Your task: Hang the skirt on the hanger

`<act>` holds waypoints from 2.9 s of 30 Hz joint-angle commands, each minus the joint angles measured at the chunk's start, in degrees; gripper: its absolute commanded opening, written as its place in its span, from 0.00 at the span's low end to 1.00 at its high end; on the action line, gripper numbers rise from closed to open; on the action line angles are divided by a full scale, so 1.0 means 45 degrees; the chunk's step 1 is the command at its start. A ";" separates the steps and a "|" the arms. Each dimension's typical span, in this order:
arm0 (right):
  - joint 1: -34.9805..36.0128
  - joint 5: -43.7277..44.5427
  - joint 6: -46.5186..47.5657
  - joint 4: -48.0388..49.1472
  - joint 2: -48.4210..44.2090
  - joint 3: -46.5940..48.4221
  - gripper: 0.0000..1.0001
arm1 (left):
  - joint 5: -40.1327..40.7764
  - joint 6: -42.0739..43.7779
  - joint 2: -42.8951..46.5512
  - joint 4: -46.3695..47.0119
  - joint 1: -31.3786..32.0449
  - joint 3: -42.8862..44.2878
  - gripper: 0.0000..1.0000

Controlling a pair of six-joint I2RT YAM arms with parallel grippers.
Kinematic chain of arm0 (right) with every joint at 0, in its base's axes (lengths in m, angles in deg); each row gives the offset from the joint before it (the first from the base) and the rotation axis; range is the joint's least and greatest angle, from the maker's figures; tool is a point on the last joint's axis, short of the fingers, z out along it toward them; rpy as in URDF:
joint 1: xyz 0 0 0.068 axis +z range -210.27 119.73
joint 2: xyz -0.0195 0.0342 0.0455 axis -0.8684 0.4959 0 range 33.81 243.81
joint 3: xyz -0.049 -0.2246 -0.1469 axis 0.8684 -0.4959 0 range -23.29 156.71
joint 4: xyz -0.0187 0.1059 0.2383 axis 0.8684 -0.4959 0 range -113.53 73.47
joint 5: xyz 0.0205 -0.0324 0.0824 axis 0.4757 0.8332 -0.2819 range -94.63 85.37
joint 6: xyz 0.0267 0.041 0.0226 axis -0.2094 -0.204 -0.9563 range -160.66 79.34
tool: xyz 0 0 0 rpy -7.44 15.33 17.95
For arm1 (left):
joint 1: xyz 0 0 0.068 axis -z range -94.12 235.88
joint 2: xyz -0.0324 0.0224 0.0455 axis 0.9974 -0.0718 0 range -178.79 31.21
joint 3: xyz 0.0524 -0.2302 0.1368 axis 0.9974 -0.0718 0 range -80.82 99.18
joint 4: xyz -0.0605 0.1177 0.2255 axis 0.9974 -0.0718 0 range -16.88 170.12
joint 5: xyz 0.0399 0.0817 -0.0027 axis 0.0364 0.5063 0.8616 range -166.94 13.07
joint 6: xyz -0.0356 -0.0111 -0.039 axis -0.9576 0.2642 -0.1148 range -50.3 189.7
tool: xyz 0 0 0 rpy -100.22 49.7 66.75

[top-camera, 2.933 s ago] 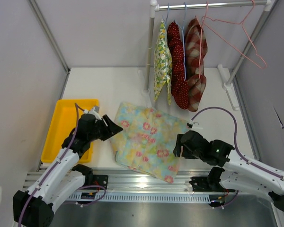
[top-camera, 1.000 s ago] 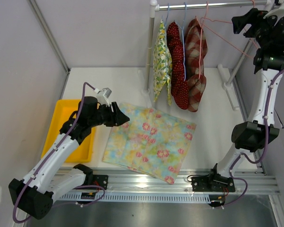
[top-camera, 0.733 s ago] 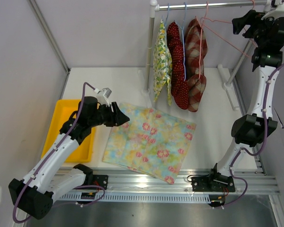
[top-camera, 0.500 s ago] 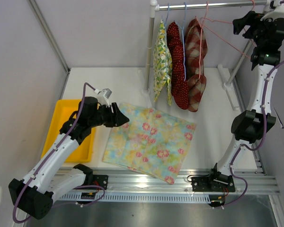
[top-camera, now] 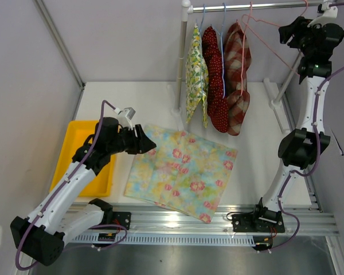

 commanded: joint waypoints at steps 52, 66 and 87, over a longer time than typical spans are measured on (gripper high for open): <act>0.1196 0.3942 0.1080 0.0002 -0.4889 -0.3937 0.00 | -0.0095 0.0130 0.0222 0.0170 0.0069 0.0329 0.53; 0.0375 0.3378 -0.1244 -0.2280 -1.1899 -0.9332 0.00 | -0.0232 0.0638 0.0495 -0.0201 0.0069 0.0973 0.53; 1.0092 0.2060 -0.2927 -0.3182 -1.4366 -1.2049 0.00 | -0.0388 -0.0162 0.1959 -0.1216 0.0069 0.2732 0.55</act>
